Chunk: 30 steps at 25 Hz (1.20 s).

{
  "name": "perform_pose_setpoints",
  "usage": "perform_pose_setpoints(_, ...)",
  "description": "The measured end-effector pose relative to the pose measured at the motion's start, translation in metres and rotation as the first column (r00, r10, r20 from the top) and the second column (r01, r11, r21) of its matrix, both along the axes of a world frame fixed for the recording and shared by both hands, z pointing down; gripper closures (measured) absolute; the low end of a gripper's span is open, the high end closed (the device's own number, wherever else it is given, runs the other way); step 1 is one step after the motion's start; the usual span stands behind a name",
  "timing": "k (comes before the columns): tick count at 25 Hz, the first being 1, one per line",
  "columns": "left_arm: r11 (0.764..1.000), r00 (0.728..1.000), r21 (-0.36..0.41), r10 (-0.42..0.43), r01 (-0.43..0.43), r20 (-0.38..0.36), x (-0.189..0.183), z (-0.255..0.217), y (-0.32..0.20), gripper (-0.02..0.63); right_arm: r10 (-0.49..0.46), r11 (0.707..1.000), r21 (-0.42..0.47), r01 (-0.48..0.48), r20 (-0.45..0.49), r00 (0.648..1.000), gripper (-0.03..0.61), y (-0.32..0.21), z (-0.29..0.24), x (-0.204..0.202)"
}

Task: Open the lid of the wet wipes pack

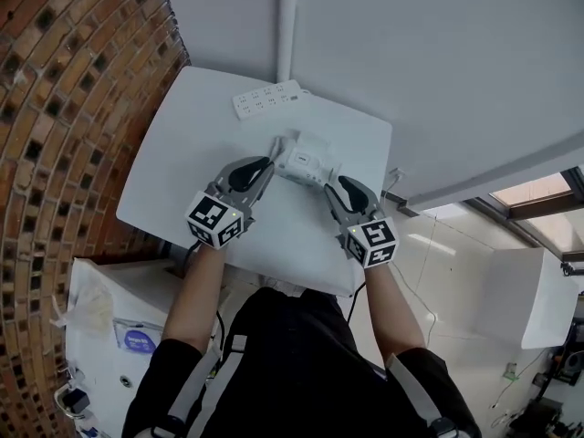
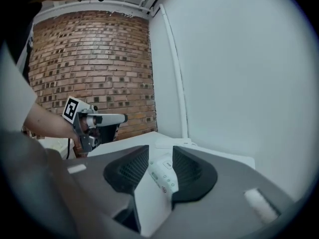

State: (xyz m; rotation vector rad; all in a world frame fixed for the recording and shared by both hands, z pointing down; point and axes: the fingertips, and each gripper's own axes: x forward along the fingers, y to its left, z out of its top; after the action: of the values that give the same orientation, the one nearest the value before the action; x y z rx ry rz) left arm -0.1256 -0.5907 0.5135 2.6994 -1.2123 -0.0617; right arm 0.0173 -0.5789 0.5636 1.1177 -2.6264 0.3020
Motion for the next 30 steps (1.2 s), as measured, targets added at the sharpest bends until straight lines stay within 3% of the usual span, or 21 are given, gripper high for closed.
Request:
perform_pose_setpoints(3,1.0,0.998,-0.012,-0.025,0.025,-0.052,0.004,-0.007,0.023,0.612,-0.014,1.0,0.016,0.013,0.026,1.0,0.44,0.017,-0.009,-0.001)
perform_pose_setpoints(6,0.998,0.994,-0.025,-0.055,0.053,-0.089,0.009,-0.01,0.044,0.612,-0.036,0.999,0.036,0.033,0.06,0.998,0.451,0.033,-0.019,-0.001)
perform_pose_setpoints(11,0.997,0.997,0.023,-0.079,0.079,0.003,0.023,-0.016,0.078,0.612,-0.052,0.995,0.084,0.045,0.086,0.995,0.485,0.061,-0.036,0.019)
perform_pose_setpoints(24,0.984,0.987,0.083,-0.159,0.158,0.005,0.096,-0.054,0.187,0.612,-0.116,0.979,0.176,0.101,0.08,0.99,0.531,0.164,-0.079,0.107)
perform_pose_setpoints(30,0.968,0.973,0.104,-0.232,0.23,0.015,0.106,-0.068,0.239,0.612,-0.146,0.972,0.2,0.122,0.109,0.983,0.555,0.204,-0.091,0.132)
